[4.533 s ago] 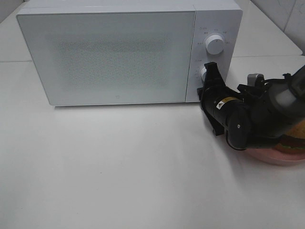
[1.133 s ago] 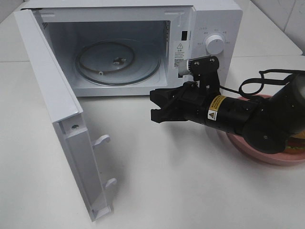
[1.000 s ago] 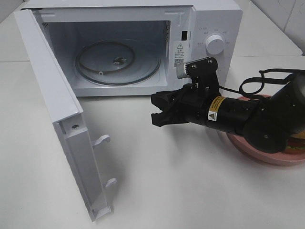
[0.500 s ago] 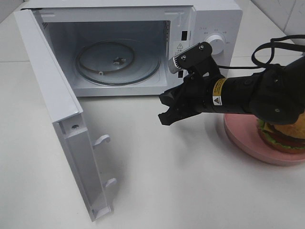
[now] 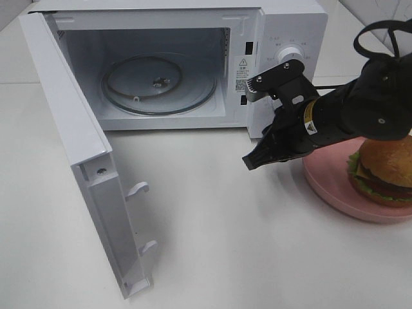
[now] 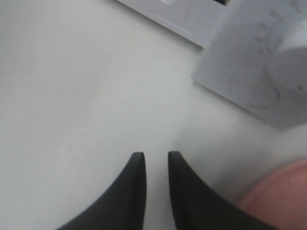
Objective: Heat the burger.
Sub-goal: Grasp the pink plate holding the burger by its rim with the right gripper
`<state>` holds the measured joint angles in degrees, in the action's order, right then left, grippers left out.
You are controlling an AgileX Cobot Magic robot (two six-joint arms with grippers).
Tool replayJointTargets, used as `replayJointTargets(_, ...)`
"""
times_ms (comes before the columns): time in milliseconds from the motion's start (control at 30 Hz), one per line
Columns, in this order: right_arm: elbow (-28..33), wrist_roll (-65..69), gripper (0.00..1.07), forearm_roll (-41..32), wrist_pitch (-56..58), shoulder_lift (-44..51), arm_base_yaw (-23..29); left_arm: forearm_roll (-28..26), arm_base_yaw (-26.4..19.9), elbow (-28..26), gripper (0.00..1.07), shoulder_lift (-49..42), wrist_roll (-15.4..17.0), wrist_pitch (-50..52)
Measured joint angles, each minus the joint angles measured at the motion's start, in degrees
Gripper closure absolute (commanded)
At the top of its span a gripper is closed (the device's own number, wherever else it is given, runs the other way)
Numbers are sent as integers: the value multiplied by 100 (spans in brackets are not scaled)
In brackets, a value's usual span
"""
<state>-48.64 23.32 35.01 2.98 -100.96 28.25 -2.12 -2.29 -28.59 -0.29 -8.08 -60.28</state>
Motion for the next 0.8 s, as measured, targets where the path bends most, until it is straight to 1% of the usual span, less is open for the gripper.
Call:
replayJointTargets(33, -109, 23, 86, -63, 355, 6, 0, 0, 0, 0, 106, 0, 0, 0)
replayJointTargets(67, -109, 23, 86, -63, 355, 6, 0, 0, 0, 0, 106, 0, 0, 0)
replayJointTargets(100, -350, 6, 84, -298, 1003, 29, 0, 0, 0, 0, 106, 0, 0, 0)
replayJointTargets(133, -350, 6, 84, -298, 1003, 29, 0, 0, 0, 0, 106, 0, 0, 0)
replayJointTargets(167, -556, -183, 82, -619, 1490, 34, 0, 0, 0, 0, 106, 0, 0, 0)
replayJointTargets(200, -751, -504, 75, -1083, 1960, 34, 0, 0, 0, 0, 106, 0, 0, 0)
replayJointTargets(233, -751, -504, 75, -1083, 1960, 34, 0, 0, 0, 0, 106, 0, 0, 0)
replayJointTargets(267, -951, -871, 65, -1570, 2401, 34, 0, 0, 0, 0, 106, 0, 0, 0)
replayJointTargets(300, -951, -871, 65, -1570, 2401, 34, 0, 0, 0, 0, 106, 0, 0, 0)
replayJointTargets(333, -1054, -991, 60, -1736, 2567, 34, 0, 0, 0, 0, 106, 0, 0, 0)
replayJointTargets(367, -1054, -991, 60, -1736, 2567, 34, 0, 0, 0, 0, 106, 0, 0, 0)
replayJointTargets(400, -1215, -1169, 48, -2040, 2916, 34, 0, 0, 0, 0, 106, 0, 0, 0)
replayJointTargets(433, -1329, -1232, 38, -2235, 3209, 34, 0, 0, 0, 0, 106, 0, 0, 0)
replayJointTargets(467, -1329, -1232, 38, -2235, 3209, 34, 0, 0, 0, 0, 106, 0, 0, 0)
replayJointTargets(500, -1409, -1255, 32, -2263, 3403, 34, 0, 0, 0, 0, 106, 0, 0, 0)
replayJointTargets(533, -1409, -1255, 32, -2263, 3403, 34, 0, 0, 0, 0, 106, 0, 0, 0)
replayJointTargets(567, -1421, -1266, 29, -2257, 3535, 34, 0, 0, 0, 0, 106, 0, 0, 0)
replayJointTargets(700, -1421, -1283, 30, -2200, 3718, 34, 0, 0, 0, 0, 106, 0, 0, 0)
replayJointTargets(800, -1421, -1318, 30, -2189, 3845, -11, -138, 0, 0, 0, 106, 0, 0, 0)
